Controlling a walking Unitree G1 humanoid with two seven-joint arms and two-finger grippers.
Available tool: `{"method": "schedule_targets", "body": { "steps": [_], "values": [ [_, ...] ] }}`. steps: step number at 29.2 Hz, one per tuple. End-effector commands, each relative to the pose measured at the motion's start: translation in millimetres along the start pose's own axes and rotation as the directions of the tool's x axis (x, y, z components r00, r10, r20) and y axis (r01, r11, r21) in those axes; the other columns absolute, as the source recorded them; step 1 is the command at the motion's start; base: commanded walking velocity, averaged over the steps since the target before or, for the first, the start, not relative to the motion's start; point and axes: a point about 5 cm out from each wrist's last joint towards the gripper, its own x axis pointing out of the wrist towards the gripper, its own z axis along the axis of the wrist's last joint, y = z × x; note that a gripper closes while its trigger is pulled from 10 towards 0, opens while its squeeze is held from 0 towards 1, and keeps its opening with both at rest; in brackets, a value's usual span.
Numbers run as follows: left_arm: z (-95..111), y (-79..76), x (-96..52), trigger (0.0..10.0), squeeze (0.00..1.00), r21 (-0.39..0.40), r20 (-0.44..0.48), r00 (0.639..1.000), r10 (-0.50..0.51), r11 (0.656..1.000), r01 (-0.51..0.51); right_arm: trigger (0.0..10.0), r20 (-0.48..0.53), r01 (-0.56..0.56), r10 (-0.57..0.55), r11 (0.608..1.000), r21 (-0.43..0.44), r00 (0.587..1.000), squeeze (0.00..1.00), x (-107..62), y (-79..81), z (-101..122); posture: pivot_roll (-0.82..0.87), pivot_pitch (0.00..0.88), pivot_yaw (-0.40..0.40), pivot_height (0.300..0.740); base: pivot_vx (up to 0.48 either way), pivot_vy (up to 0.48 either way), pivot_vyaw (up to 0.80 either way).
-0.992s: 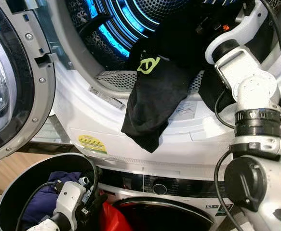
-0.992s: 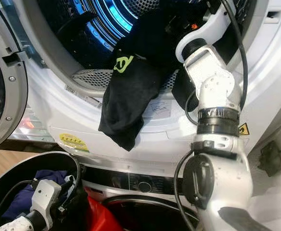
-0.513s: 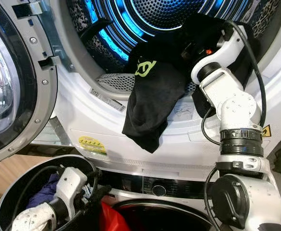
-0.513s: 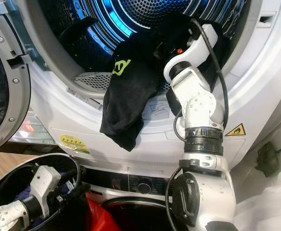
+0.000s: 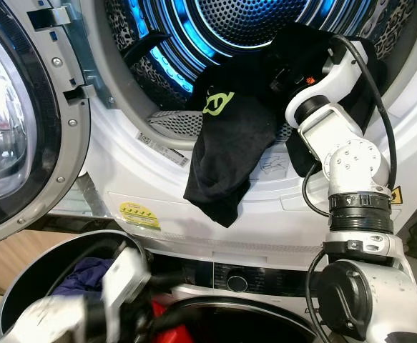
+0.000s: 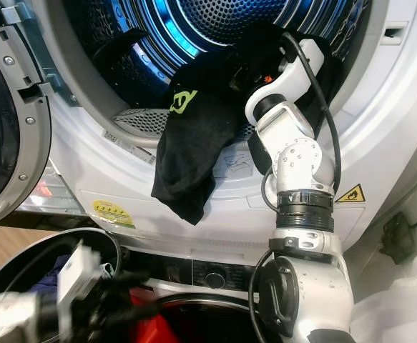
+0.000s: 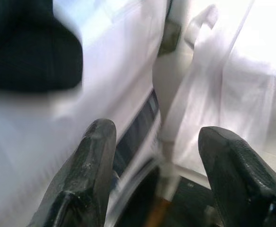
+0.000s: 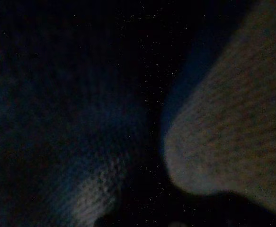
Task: Clothes washing
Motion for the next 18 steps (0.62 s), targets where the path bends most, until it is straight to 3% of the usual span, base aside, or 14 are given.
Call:
{"method": "schedule_targets", "body": {
  "steps": [1, 4, 8, 11, 13, 18],
  "values": [
    [3, 2.5, 3.4, 10.0, 0.0, 0.014, 0.012, 1.0, 0.016, 1.0, -0.017, 10.0, -0.038, 0.029, -0.029, 0.999, 0.02, 0.999, 0.0, -1.0, -9.4, -11, 0.08, 0.0, 0.103, 0.74, 0.0, 0.0, 0.0],
    [18, 3.2, 23.4, 10.0, 0.0, 0.128, 0.129, 0.992, -0.011, 0.992, -0.006, 10.0, 0.02, -0.008, 0.008, 0.999, 0.033, 1.0, 0.0, -1.7, -6.5, -4, 0.09, 0.0, 0.098, 0.74, 0.0, 0.0, 0.0],
    [24, -1.1, 39.4, 10.0, 0.0, 0.175, 0.188, 0.982, -0.035, 0.985, 0.001, 10.0, 0.062, -0.024, 0.021, 0.999, 0.041, 0.998, 0.0, -2.7, -7.9, 0, 0.08, 0.0, 0.09, 0.74, 0.0, 0.0, 0.0],
    [40, 1.6, 52.2, 10.0, 0.0, 0.245, 0.257, 0.966, -0.028, 0.969, -0.038, 10.0, 0.115, -0.055, 0.048, 0.996, 0.065, 0.992, 0.0, -4.8, -7.5, 8, 0.09, 0.0, 0.082, 0.74, 0.0, 0.0, 0.0],
    [53, 10.3, 55.1, 10.0, 0.0, 0.304, 0.312, 0.95, 0.021, 0.945, -0.121, 10.0, 0.122, -0.063, 0.055, 0.996, 0.067, 0.991, 0.0, -5.7, -8.5, 9, 0.08, 0.0, 0.083, 0.74, 0.0, 0.0, 0.0],
    [66, 18.5, 54.2, 10.0, 0.0, 0.346, 0.372, 0.924, 0.084, 0.911, -0.223, 10.0, 0.137, -0.068, 0.058, 0.996, 0.066, 0.989, 0.0, -8.5, -12.2, 9, 0.08, 0.0, 0.086, 0.74, 0.0, 0.0, 0.0]
  ]
}}
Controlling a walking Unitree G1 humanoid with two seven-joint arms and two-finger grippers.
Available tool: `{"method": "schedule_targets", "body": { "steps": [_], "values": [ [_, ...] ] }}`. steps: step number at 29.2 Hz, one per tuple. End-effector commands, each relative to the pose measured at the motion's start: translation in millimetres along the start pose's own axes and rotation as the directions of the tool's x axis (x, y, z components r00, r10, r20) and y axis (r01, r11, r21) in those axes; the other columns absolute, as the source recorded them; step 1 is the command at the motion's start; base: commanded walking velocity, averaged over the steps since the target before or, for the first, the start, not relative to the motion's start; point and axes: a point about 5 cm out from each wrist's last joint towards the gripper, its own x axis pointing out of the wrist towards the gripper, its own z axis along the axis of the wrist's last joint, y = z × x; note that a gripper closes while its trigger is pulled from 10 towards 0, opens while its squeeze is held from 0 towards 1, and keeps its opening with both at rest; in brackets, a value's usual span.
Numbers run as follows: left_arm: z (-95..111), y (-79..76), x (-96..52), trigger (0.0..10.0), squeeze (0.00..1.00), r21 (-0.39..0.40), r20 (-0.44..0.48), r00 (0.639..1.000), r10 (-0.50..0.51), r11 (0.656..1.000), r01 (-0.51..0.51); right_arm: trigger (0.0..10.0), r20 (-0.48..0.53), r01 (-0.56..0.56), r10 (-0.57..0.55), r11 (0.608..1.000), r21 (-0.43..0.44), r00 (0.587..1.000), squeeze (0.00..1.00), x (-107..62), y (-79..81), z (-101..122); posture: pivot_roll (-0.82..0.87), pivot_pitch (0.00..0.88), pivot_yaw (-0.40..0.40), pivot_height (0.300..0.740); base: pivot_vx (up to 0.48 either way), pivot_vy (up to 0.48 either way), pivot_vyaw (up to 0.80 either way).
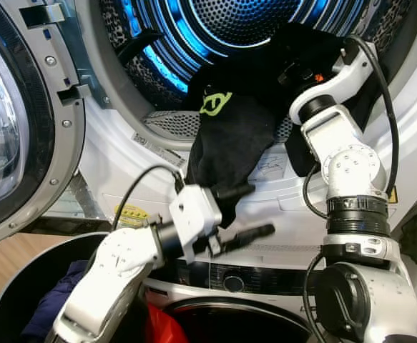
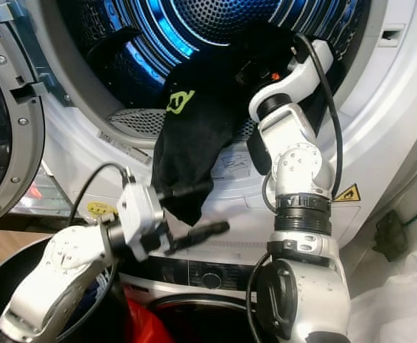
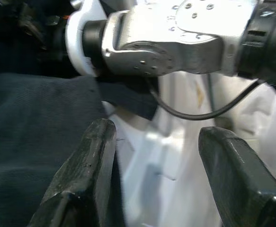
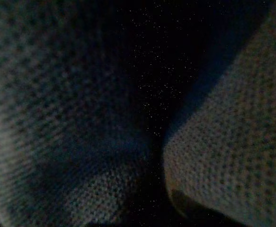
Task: Clothes washing
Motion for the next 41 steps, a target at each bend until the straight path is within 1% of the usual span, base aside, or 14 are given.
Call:
{"method": "schedule_targets", "body": {
  "steps": [1, 6, 9, 12, 13, 15, 17, 21, 23, 25, 27, 34, 36, 41],
  "values": [
    [0, 5.3, -1.6, 10.0, 0.0, 0.04, -0.008, 1.0, 0.023, 0.999, -0.022, 10.0, 0.015, 0.018, -0.018, 1.0, 0.002, 1.0, 0.0, -4.4, -7.5, 1, 0.08, 0.0, 0.086, 0.74, 0.0, 0.0, 0.0],
    [5, 9.3, -0.6, 10.0, 0.0, 0.061, 0.009, 0.999, 0.036, 0.997, -0.037, 10.0, 0.049, 0.002, -0.004, 0.999, 0.033, 0.999, 0.0, -6.4, -9.0, 5, 0.09, 0.0, 0.081, 0.74, 0.0, 0.0, 0.0],
    [4, 12.1, 1.2, 10.0, 0.0, 0.07, 0.014, 0.999, 0.049, 0.996, -0.05, 10.0, 0.05, -0.012, 0.011, 1.0, 0.021, 0.999, 0.0, -6.8, -6.7, 6, 0.08, 0.0, 0.079, 0.74, 0.0, 0.0, 0.0],
    [0, 19.9, 4.0, 10.0, 0.0, 0.094, 0.017, 0.996, 0.084, 0.992, -0.086, 10.0, 0.037, -0.031, 0.031, 0.999, -0.008, 0.999, 0.0, -8.0, -4.6, 4, 0.08, 0.0, 0.078, 0.74, 0.0, 0.0, 0.0],
    [-1, 28.6, 8.2, 10.0, 0.0, 0.11, 0.029, 0.992, 0.123, 0.986, -0.126, 10.0, 0.03, -0.036, 0.037, 0.999, -0.021, 0.999, 0.0, -9.5, -4.9, 2, 0.08, 0.0, 0.078, 0.74, 0.0, 0.0, 0.0],
    [0, 31.6, 10.4, 10.0, 0.0, 0.112, 0.042, 0.989, 0.139, 0.983, -0.142, 10.0, 0.03, -0.033, 0.033, 0.999, -0.017, 0.999, 0.0, -10.4, -5.7, 2, 0.08, 0.0, 0.076, 0.74, 0.0, 0.0, 0.0],
    [0, 37.9, 16.2, 10.0, 0.0, 0.145, 0.052, 0.988, 0.145, 0.978, -0.151, 10.0, 0.038, -0.041, 0.042, 0.999, -0.016, 0.998, 0.0, -13.3, -6.6, 2, 0.08, 0.0, 0.075, 0.74, 0.0, 0.0, 0.0],
    [2, 44.4, 21.3, 10.0, 0.0, 0.164, 0.065, 0.986, 0.151, 0.973, -0.16, 10.0, 0.045, -0.049, 0.05, 0.999, -0.012, 0.998, 0.0, -14.7, -6.4, 3, 0.07, 0.0, 0.074, 0.74, 0.0, 0.0, 0.0],
    [1, 53.7, 28.8, 10.0, 0.0, 0.19, 0.083, 0.984, 0.158, 0.967, -0.171, 10.0, 0.04, -0.05, 0.051, 0.999, -0.021, 0.998, 0.0, -17.0, -6.3, 3, 0.06, 0.0, 0.077, 0.74, 0.0, 0.0, 0.0],
    [1, 55.3, 29.9, 10.0, 0.0, 0.192, 0.086, 0.983, 0.161, 0.966, -0.175, 10.0, 0.04, -0.051, 0.051, 0.998, -0.023, 0.998, 0.0, -17.5, -6.3, 3, 0.06, 0.0, 0.077, 0.74, 0.0, 0.0, 0.0],
    [-1, 63.3, 34.2, 10.0, 0.0, 0.205, 0.098, 0.979, 0.178, 0.959, -0.195, 10.0, 0.049, -0.049, 0.05, 0.998, -0.041, 0.998, 0.0, -22.0, -8.4, 6, 0.05, 0.0, 0.077, 0.74, 0.0, 0.0, 0.0],
    [2, 72.7, 37.1, 10.0, 0.0, 0.231, 0.128, 0.972, 0.197, 0.947, -0.222, 10.0, 0.048, -0.043, 0.046, 0.997, -0.066, 0.998, 0.0, -30.4, -16.3, 8, 0.05, 0.0, 0.075, 0.74, 0.0, 0.0, 0.0],
    [3, 80.0, 38.9, 10.0, 0.0, 0.24, 0.14, 0.969, 0.204, 0.942, -0.233, 10.0, 0.039, -0.082, 0.085, 0.995, -0.062, 0.996, 0.0, -36.4, -17.8, 8, 0.05, 0.0, 0.076, 0.74, 0.0, 0.0, 0.0],
    [2, 84.6, 41.5, 10.0, 0.0, 0.242, 0.147, 0.968, 0.205, 0.941, -0.236, 10.0, -0.007, -0.17, 0.17, 0.982, -0.083, 0.985, 0.0, -43.9, -11.7, 1, 0.04, 0.0, 0.081, 0.74, 0.0, 0.0, 0.0]
  ]
}}
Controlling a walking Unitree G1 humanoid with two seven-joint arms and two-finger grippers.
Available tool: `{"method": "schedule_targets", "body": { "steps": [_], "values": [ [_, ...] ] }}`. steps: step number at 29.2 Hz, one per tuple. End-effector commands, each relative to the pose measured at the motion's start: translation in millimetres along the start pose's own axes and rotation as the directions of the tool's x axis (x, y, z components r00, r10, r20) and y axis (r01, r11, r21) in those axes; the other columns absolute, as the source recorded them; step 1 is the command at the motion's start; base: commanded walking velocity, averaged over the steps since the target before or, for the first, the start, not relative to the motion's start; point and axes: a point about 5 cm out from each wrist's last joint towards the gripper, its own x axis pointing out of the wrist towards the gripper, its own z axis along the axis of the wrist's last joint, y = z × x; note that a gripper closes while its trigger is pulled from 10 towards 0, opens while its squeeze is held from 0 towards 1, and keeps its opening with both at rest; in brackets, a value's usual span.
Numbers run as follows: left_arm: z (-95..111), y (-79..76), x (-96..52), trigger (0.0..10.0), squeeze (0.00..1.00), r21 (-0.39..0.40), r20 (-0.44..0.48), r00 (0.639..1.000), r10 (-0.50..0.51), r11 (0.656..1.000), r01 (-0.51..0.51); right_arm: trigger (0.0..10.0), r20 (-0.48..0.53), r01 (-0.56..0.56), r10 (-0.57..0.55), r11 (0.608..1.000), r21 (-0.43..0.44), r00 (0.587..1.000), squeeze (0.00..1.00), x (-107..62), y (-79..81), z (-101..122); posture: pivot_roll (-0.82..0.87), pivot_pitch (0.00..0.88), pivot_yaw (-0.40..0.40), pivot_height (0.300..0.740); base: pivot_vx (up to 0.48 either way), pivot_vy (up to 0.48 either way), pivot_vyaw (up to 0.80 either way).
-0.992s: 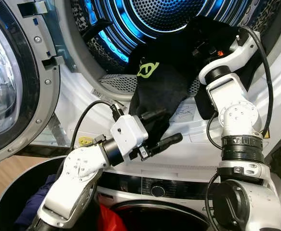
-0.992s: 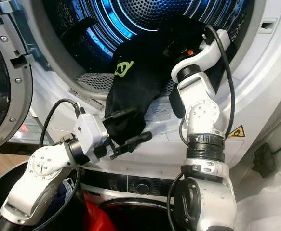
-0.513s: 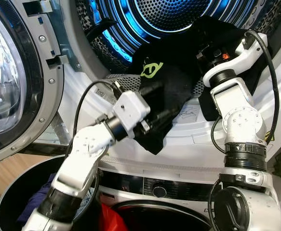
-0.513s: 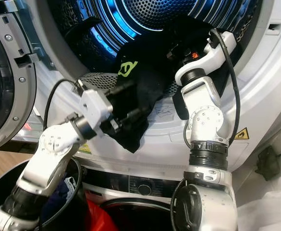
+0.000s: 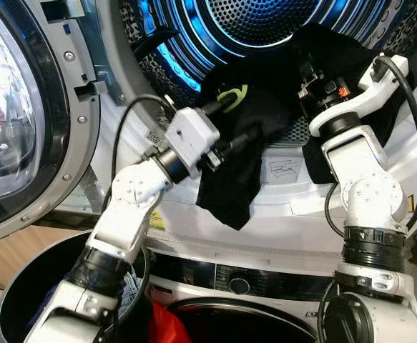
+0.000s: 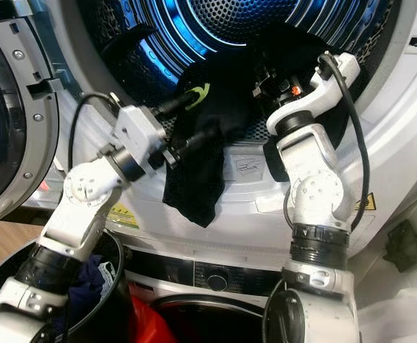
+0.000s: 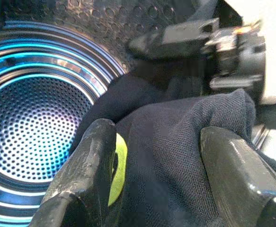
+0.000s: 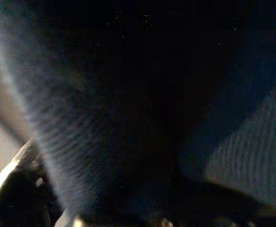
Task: Clothes washing
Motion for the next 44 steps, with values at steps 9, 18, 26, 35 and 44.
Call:
{"method": "schedule_targets", "body": {
  "steps": [9, 18, 26, 35, 44],
  "values": [
    [4, 11.4, 8.4, 10.0, 0.0, 0.029, 0.043, 0.999, 0.019, 0.999, -0.02, 10.0, -0.231, -0.13, 0.088, 0.977, -0.172, 0.969, 0.0, -34.4, -6.5, -28, 0.04, 0.0, 0.079, 0.74, 0.0, 0.0, 0.0],
    [3, 16.0, 7.2, 10.0, 0.0, 0.008, 0.055, 0.998, 0.034, 0.999, -0.034, 10.0, -0.32, -0.234, 0.137, 0.928, -0.29, 0.938, 0.0, -66.6, -11.7, -29, 0.03, 0.0, 0.086, 0.74, 0.0, 0.0, 0.0],
    [2, 17.6, 5.1, 10.0, 0.0, -0.006, 0.056, 0.997, 0.044, 0.999, -0.043, 10.0, -0.334, -0.257, 0.141, 0.906, -0.336, 0.932, 0.0, -74.4, -16.1, -24, 0.03, 0.0, 0.087, 0.74, 0.0, 0.0, 0.0],
    [4, 16.8, 4.9, 10.0, 0.0, -0.096, 0.07, 0.997, 0.035, 0.995, -0.029, 10.0, -0.398, -0.435, 0.289, 0.83, -0.348, 0.871, 0.0, -87.7, -3.4, -18, 0.04, 0.0, 0.085, 0.74, 0.0, 0.0, 0.0],
    [2, 11.7, 4.6, 10.0, 0.0, -0.12, 0.062, 0.998, 0.005, 0.993, 0.002, 10.0, -0.498, -0.637, 0.467, 0.729, -0.251, 0.731, 0.0, -106.1, 20.0, -27, 0.03, 0.0, 0.087, 0.74, 0.0, 0.0, 0.0]
  ]
}}
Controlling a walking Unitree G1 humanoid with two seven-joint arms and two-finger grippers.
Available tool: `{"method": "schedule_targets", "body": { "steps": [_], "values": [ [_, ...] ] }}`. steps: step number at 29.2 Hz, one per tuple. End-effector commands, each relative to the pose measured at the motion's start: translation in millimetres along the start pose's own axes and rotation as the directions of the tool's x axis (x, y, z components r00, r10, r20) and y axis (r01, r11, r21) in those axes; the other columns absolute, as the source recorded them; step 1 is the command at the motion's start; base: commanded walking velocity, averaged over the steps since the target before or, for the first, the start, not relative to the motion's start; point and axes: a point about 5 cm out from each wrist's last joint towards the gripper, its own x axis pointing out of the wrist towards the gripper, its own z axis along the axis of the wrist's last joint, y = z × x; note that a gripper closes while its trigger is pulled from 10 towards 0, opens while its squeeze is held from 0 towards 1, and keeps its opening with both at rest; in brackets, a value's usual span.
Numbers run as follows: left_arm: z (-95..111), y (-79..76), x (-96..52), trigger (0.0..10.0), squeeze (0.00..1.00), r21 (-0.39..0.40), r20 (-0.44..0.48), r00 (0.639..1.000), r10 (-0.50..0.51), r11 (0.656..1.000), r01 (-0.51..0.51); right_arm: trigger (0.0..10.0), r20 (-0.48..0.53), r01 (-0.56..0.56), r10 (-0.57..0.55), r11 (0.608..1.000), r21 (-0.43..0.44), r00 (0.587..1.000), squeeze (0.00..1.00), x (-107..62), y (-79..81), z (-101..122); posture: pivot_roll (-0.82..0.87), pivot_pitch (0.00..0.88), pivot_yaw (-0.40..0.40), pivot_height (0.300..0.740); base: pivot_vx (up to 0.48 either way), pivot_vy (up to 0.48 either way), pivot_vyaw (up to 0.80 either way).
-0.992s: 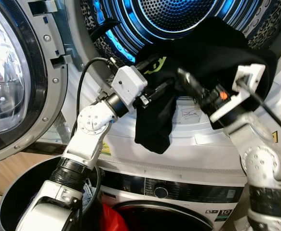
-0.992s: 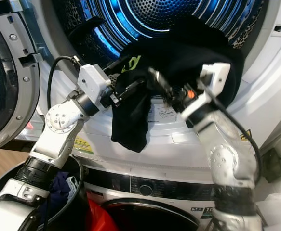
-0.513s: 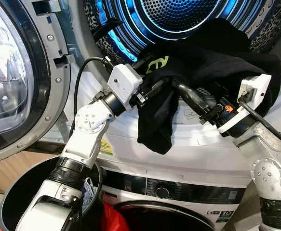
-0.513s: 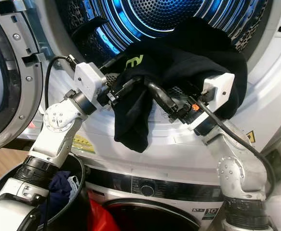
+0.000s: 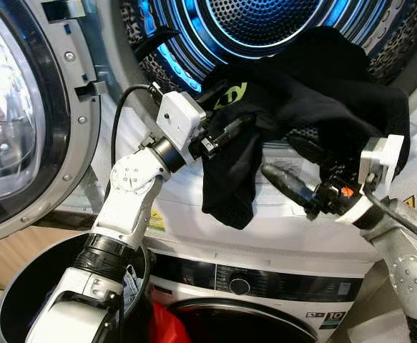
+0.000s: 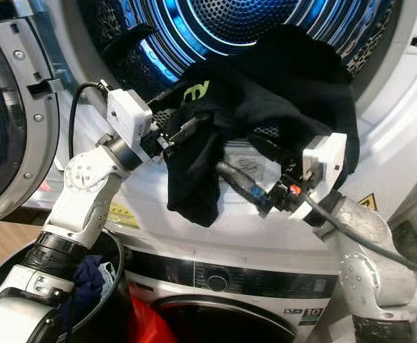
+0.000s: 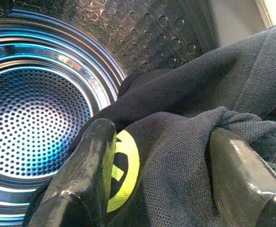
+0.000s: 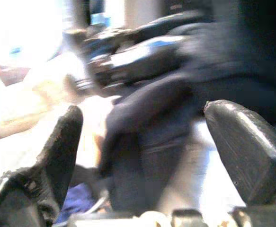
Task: Clothes washing
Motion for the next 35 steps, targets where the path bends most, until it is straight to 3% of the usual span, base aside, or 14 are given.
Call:
{"method": "schedule_targets", "body": {
  "steps": [1, 4, 8, 11, 12, 14, 15, 17, 20, 24, 28, 31, 33, 35],
  "values": [
    [6, -0.5, 1.3, 10.0, 0.0, 0.008, 0.02, 1.0, -0.016, 1.0, 0.016, 10.0, 0.0, -0.161, 0.161, 0.987, -0.001, 0.987, 0.0, 8.0, 23.1, 4, 0.03, 0.0, 0.087, 0.74, 0.0, 0.0, 0.0],
    [5, -1.7, 0.8, 10.0, 0.0, -0.008, 0.015, 1.0, -0.023, 1.0, 0.023, 10.0, 0.003, -0.366, 0.367, 0.929, 0.051, 0.93, 0.0, 15.7, 58.0, 3, 0.02, 0.0, 0.091, 0.74, 0.0, 0.0, 0.0],
    [4, -2.3, 1.0, 10.0, 0.0, -0.014, 0.015, 1.0, -0.027, 1.0, 0.027, 10.0, -0.01, -0.46, 0.462, 0.884, 0.083, 0.887, 0.0, 18.4, 74.8, -1, 0.02, 0.0, 0.091, 0.74, 0.0, 0.0, 0.0],
    [7, -4.9, 3.6, 10.0, 0.0, -0.053, 0.037, 0.999, -0.039, 0.998, 0.041, 10.0, -0.175, -0.541, 0.578, 0.812, 0.218, 0.797, 0.0, 17.5, 101.5, -43, 0.02, 0.0, 0.09, 0.74, 0.0, 0.0, 0.0],
    [7, -4.9, 3.6, 10.0, 0.0, -0.053, 0.037, 0.999, -0.039, 0.998, 0.041, 10.0, -0.175, -0.541, 0.578, 0.812, 0.218, 0.797, 0.0, 17.5, 101.5, -43, 0.02, 0.0, 0.09, 0.74, 0.0, 0.0, 0.0],
    [10, -8.2, 5.1, 10.0, 0.0, -0.086, 0.05, 0.996, -0.072, 0.993, 0.076, 10.0, -0.278, -0.515, 0.589, 0.804, 0.297, 0.759, 0.0, 8.6, 108.8, -78, 0.02, 0.0, 0.088, 0.74, 0.0, 0.0, 0.0],
    [17, -12.8, 6.8, 10.0, 0.0, -0.123, 0.08, 0.989, -0.125, 0.983, 0.134, 10.0, -0.318, -0.432, 0.551, 0.821, 0.373, 0.772, 0.0, -0.2, 108.3, -106, 0.02, 0.0, 0.088, 0.74, 0.0, 0.0, 0.0],
    [20, -14.2, 7.2, 10.0, 0.0, -0.134, 0.091, 0.986, -0.141, 0.979, 0.153, 10.0, -0.328, -0.403, 0.537, 0.825, 0.395, 0.778, 0.0, -2.5, 108.2, -113, 0.02, 0.0, 0.088, 0.74, 0.0, 0.0, 0.0],
    [48, -11.8, 17.7, 10.0, 0.0, -0.125, 0.2, 0.966, -0.162, 0.974, 0.189, 10.0, -0.382, -0.105, 0.335, 0.852, 0.512, 0.861, 0.0, -13.2, 98.7, -164, 0.02, 0.0, 0.091, 0.74, 0.0, 0.0, 0.0],
    [56, -12.7, 21.8, 10.0, 0.0, -0.151, 0.224, 0.953, -0.204, 0.959, 0.241, 10.0, -0.426, 0.021, 0.259, 0.834, 0.551, 0.867, 0.0, -22.9, 97.6, -184, 0.03, 0.0, 0.09, 0.74, 0.0, 0.0, 0.0],
    [59, -20.4, 21.9, 10.0, 0.0, -0.174, 0.171, 0.913, -0.371, 0.9, 0.399, 10.0, -0.532, 0.231, 0.141, 0.788, 0.571, 0.835, 0.0, -42.5, 98.8, -218, 0.03, 0.0, 0.092, 0.74, 0.0, 0.0, 0.0],
    [41, -34.6, 5.4, 10.0, 0.0, -0.221, 0.026, 0.825, -0.565, 0.802, 0.556, 10.0, -0.572, 0.359, 0.054, 0.728, 0.583, 0.818, 0.0, -52.9, 101.0, -236, 0.02, 0.0, 0.099, 0.74, 0.0, 0.0, 0.0],
    [32, -44.3, -8.0, 10.0, 0.0, -0.254, -0.042, 0.739, -0.672, 0.723, 0.643, 10.0, -0.685, 0.459, 0.016, 0.731, 0.505, 0.728, 0.0, -67.3, 112.1, -258, 0.02, 0.0, 0.1, 0.74, 0.0, 0.0, 0.0],
    [31, -44.9, -8.8, 10.0, 0.0, -0.252, -0.048, 0.733, -0.679, 0.718, 0.649, 10.0, -0.704, 0.471, 0.011, 0.736, 0.486, 0.71, 0.0, -69.8, 114.1, -261, 0.02, 0.0, 0.1, 0.74, 0.0, 0.0, 0.0]
  ]
}}
